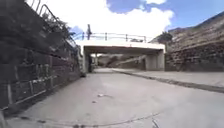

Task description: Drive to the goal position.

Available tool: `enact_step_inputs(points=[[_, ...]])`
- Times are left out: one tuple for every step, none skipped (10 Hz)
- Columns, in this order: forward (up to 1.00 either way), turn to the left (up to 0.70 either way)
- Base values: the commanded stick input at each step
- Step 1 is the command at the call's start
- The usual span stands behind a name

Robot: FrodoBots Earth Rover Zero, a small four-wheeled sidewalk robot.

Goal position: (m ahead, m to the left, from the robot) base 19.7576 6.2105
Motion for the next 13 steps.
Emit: enact_step_inputs(points=[[0.0,0.45],[0.0,0.45],[0.0,0.45],[0.0,0.0],[0.0,0.0],[0.18,0.0],[0.51,0.0],[0.7,0.0],[0.7,0.0],[0.7,0.0],[0.7,0.0],[0.7,0.0],[0.7,0.0]])
